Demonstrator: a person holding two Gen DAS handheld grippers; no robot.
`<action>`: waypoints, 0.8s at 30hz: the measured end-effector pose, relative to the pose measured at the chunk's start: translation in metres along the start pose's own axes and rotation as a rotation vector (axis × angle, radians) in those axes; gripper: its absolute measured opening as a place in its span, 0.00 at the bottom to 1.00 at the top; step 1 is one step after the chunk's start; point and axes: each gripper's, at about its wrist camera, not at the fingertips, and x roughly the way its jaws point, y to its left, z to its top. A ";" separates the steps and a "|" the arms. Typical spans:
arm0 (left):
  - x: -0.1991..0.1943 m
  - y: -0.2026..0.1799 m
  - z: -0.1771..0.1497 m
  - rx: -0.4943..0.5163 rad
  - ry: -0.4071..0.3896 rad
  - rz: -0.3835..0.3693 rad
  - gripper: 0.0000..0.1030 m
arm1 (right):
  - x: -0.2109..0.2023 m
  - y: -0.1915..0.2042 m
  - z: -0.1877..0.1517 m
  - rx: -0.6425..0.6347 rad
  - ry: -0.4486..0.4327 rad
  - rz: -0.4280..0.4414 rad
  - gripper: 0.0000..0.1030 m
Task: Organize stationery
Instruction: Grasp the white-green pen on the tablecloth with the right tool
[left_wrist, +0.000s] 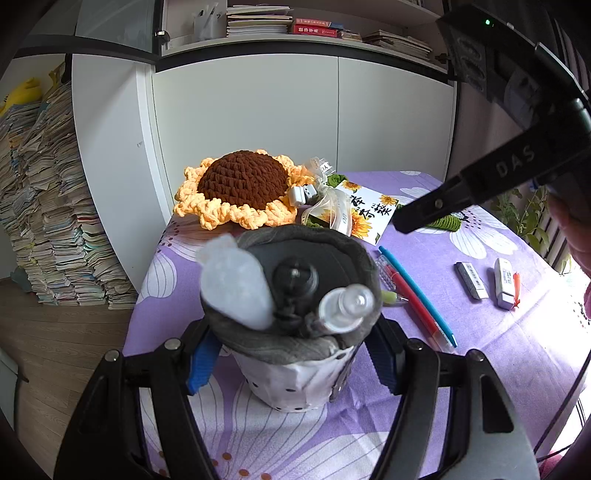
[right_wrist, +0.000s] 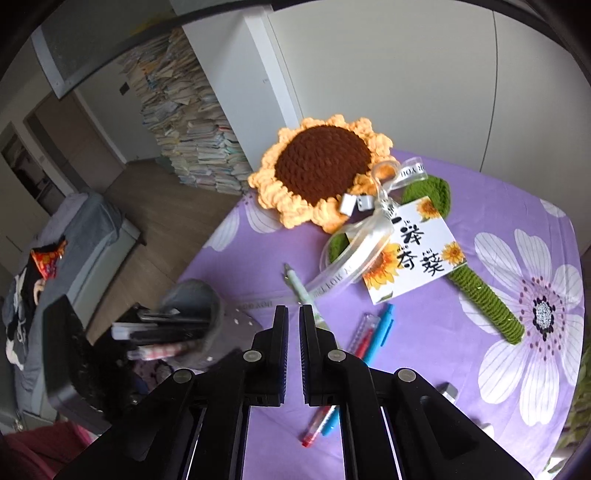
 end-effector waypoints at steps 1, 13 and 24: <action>0.000 0.000 0.000 0.000 0.000 0.000 0.66 | 0.012 -0.005 -0.002 -0.011 0.038 -0.016 0.05; 0.008 0.000 0.001 -0.013 0.050 -0.015 0.66 | 0.087 -0.001 -0.008 -0.182 0.200 -0.057 0.40; 0.007 0.001 0.001 -0.013 0.050 -0.015 0.66 | 0.069 -0.003 -0.045 -0.072 0.268 -0.088 0.11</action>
